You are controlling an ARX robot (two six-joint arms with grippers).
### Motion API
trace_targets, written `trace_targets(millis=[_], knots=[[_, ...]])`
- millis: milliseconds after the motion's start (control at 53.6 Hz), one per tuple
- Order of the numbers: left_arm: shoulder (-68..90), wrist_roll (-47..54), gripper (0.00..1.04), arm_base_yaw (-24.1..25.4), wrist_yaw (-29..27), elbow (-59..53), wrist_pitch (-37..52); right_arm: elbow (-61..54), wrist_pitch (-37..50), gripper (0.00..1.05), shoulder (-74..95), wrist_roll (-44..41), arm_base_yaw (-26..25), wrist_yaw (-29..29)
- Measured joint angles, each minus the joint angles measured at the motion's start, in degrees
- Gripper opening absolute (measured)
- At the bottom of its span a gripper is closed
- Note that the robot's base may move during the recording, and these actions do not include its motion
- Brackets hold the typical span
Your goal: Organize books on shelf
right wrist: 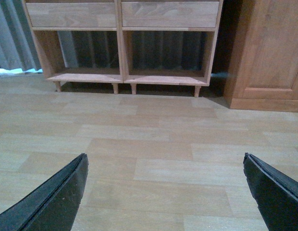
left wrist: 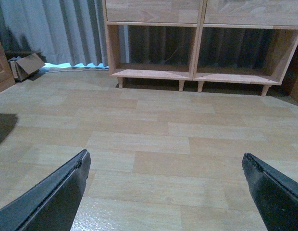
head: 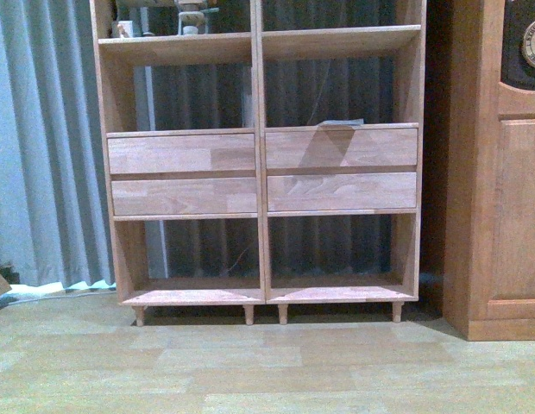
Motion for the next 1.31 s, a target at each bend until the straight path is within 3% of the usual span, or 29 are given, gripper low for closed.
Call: trace_targets(millis=[1306], knots=[[0.0,0.0,0.97,0.0,0.0,0.0,0.0,0.0,0.0,0.98,0.0,0.0,0.0,0.0]])
